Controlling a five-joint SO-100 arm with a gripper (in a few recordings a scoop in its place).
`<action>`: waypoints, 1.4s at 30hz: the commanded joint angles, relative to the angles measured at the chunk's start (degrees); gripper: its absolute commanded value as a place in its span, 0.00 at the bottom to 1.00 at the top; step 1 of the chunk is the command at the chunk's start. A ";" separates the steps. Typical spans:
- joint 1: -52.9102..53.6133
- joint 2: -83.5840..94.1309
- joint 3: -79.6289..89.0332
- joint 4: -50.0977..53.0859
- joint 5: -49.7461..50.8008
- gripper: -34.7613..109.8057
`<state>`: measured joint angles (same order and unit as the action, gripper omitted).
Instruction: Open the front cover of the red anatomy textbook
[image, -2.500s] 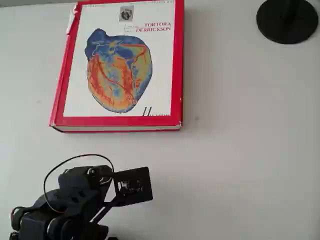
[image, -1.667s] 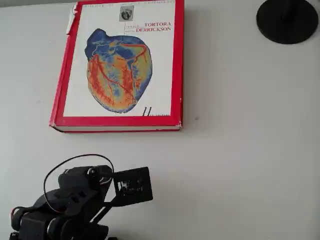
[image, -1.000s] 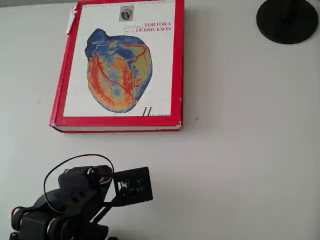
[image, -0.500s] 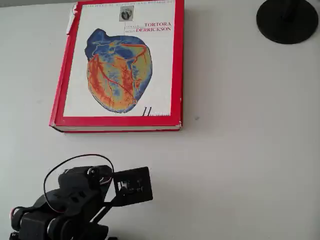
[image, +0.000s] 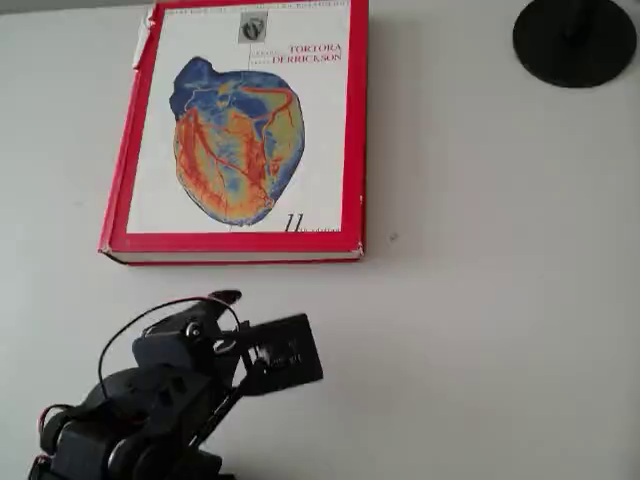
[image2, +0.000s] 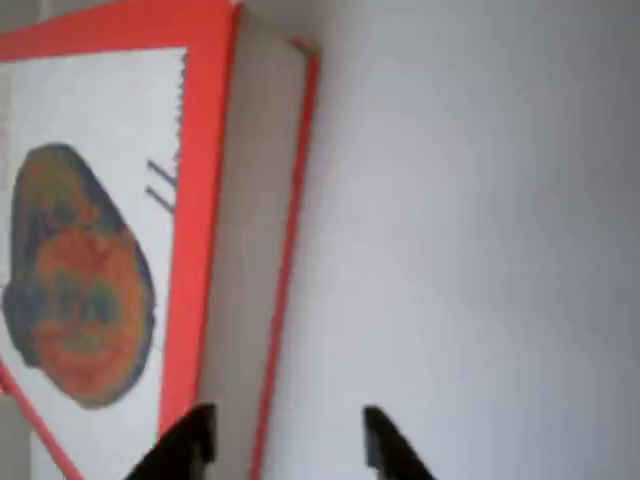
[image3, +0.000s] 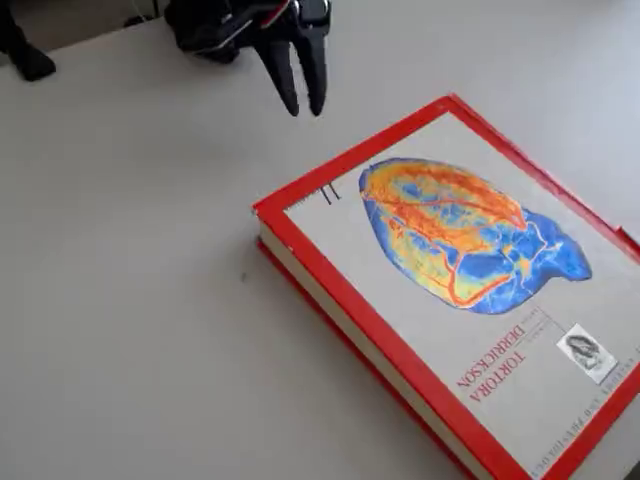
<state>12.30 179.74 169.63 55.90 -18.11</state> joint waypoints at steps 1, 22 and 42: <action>0.62 -17.75 -12.30 -7.12 0.00 0.41; 3.69 -55.81 -29.62 -27.07 1.85 0.41; 5.45 -68.29 -42.89 -27.60 1.05 0.41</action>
<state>18.46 108.98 134.91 27.25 -16.79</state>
